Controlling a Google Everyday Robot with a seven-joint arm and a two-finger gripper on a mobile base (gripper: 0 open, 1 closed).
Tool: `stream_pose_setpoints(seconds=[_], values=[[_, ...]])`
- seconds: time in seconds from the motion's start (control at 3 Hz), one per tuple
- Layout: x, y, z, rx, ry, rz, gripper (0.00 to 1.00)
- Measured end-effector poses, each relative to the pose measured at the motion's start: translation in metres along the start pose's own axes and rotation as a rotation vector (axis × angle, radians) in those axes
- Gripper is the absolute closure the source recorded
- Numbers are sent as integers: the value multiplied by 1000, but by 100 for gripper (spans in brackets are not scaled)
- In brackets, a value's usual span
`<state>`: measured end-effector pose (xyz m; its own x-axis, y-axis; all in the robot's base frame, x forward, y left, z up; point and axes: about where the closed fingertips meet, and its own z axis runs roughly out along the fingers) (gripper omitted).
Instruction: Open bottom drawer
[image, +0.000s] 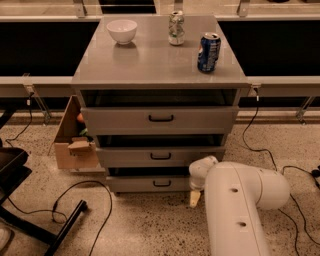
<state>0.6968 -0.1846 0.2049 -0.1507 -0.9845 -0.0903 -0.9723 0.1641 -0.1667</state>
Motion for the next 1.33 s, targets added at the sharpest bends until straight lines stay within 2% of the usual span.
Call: stream_pose_setpoints(seconds=[0.33, 0.67, 1.0, 1.33], values=[[7, -21, -4, 53, 21, -26, 0], [4, -18, 6, 44, 12, -33, 0], [-14, -20, 29, 21, -27, -67, 3], [-20, -26, 34, 20, -43, -93, 25]])
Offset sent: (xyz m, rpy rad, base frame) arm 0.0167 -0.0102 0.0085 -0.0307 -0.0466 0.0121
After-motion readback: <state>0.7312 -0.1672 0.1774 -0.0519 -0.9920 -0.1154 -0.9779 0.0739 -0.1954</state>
